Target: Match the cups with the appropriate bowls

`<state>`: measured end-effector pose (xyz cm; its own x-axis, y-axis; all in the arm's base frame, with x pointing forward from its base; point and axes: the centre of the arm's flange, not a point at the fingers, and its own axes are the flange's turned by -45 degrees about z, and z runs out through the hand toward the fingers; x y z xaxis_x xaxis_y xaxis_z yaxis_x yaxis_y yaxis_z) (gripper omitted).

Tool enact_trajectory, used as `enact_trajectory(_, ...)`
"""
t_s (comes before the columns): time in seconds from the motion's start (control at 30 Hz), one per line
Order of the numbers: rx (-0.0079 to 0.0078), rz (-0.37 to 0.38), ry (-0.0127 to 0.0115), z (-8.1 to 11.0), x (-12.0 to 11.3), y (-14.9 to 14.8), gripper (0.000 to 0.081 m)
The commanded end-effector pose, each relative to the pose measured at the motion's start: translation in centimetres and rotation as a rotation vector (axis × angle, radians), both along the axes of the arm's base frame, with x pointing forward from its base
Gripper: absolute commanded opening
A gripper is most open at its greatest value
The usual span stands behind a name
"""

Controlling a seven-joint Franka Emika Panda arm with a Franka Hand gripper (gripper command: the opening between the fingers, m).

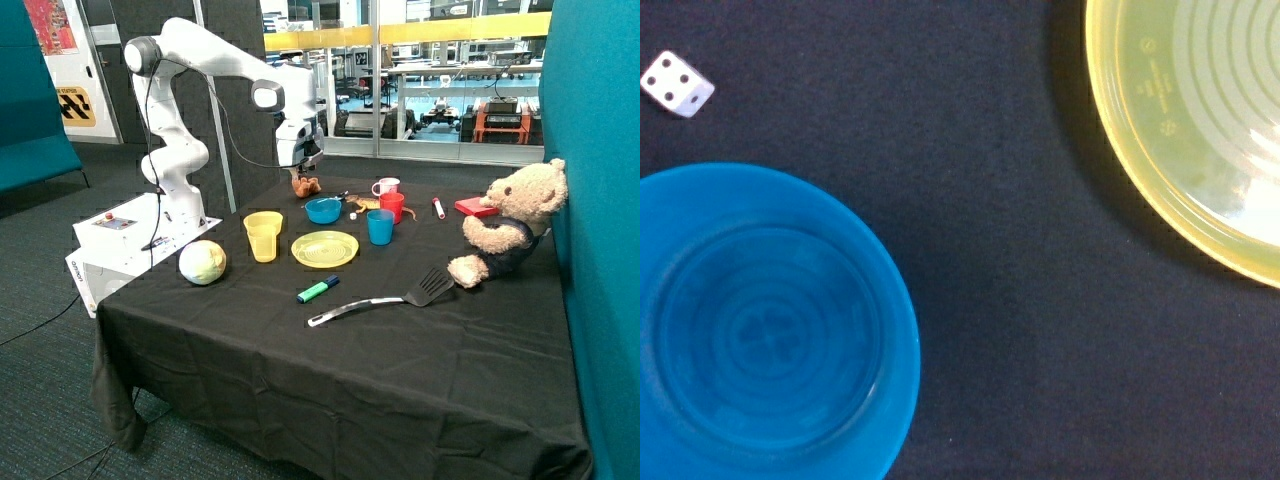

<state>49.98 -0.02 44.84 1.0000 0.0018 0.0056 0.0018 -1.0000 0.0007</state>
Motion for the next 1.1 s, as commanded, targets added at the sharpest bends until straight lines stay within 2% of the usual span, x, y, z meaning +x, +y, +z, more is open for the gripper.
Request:
enact_trajectory(0.0,-0.0002,0.298,0.0057,0.2,0.0,0.0,0.0808)
enact_trajectory(0.07,-0.0002,0.298,0.0057,-0.5,0.2,0.4,0.0808)
enact_trajectory(0.1,-0.0002,0.298,0.0057,-0.6,0.2,0.5,0.0699)
enact_trajectory(0.13,-0.0002,0.299,0.0057,-0.8,0.2,0.6,0.0489)
enact_trajectory(0.17,-0.0002,0.299,0.0057,-0.9,0.2,0.6,0.0385)
enact_trajectory(0.23,-0.0002,0.302,0.0057,-1.3,0.3,0.8,0.0311)
enact_trajectory(0.37,-0.0002,0.302,0.0057,-1.8,0.5,1.2,0.0292)
enact_trajectory(0.73,-0.0001,0.274,0.0057,-2.6,2.6,1.8,0.0353)
enact_trajectory(0.87,0.0000,0.242,0.0057,-2.9,4.0,1.9,0.0356)
enact_trajectory(1.07,0.0002,0.157,0.0057,-3.6,5.8,1.6,0.0359)
